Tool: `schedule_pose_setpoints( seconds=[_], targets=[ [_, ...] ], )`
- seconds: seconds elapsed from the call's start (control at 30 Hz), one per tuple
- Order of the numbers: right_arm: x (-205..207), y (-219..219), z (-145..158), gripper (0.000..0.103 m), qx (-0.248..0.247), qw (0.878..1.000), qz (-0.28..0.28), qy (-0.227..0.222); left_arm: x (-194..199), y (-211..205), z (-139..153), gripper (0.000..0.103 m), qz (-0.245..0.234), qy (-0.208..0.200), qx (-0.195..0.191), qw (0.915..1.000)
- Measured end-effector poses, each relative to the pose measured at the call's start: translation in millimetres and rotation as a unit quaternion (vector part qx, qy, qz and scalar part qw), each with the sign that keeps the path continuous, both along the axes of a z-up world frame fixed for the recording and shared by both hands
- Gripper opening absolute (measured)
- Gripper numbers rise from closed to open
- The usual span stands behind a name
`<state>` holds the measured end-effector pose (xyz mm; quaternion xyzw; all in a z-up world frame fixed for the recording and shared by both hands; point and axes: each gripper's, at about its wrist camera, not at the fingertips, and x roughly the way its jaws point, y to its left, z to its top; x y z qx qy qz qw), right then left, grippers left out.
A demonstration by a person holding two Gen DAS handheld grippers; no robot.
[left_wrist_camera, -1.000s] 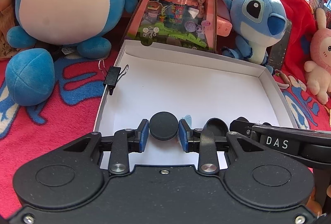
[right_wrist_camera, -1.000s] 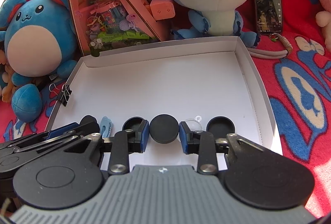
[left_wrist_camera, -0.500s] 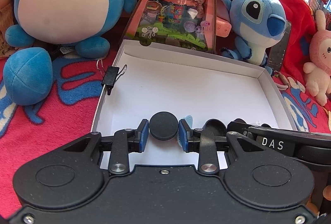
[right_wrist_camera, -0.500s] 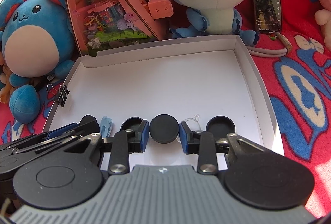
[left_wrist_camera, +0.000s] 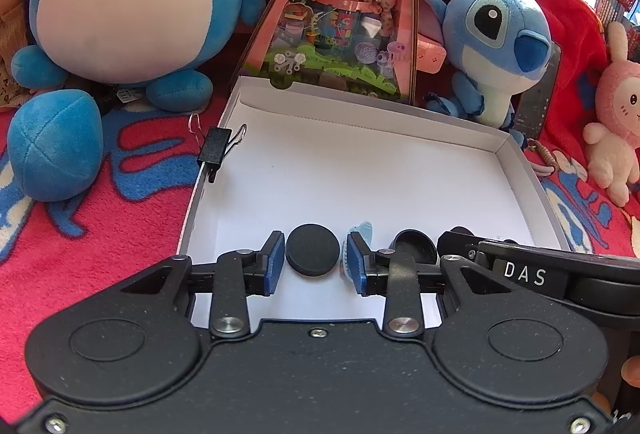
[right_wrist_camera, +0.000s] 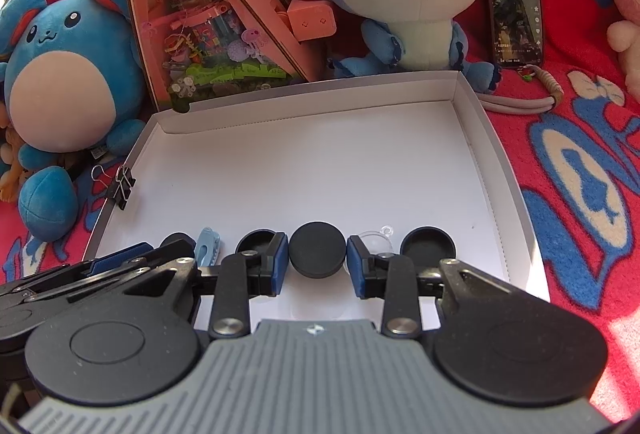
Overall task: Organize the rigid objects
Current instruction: 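Lower the lid into the tray and open the left tool, then move the left tool back to the pile toward the black binder clip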
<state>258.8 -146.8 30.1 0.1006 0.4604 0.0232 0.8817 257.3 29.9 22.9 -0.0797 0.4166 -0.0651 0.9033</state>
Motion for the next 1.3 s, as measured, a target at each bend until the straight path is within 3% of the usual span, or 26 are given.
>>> schedule_pose_setpoints(
  seconds=[0.2, 0.33, 0.53, 0.9, 1.3],
  targets=[
    [-1, 0, 2, 0.055, 0.000, 1.000, -0.001, -0.004, -5, 0, 5, 0.039, -0.003, -0.011, 0.008, 0.9999],
    [-3, 0, 5, 0.055, 0.003, 1.000, -0.002, -0.007, -9, 0, 8, 0.040, -0.005, -0.015, 0.009, 0.9998],
    [-11, -1, 13, 0.056, -0.006, 1.000, 0.011, -0.022, -24, 0, 18, 0.051, -0.013, -0.033, 0.019, 0.9992],
    [-43, -17, 31, 0.063, -0.004, 0.998, 0.041, -0.055, -62, 7, 34, 0.064, -0.034, -0.057, 0.007, 0.9978],
    [-103, -23, 35, 0.069, -0.019, 0.990, 0.112, -0.083, -121, 8, 26, 0.068, -0.074, -0.058, 0.005, 0.9955]
  ],
)
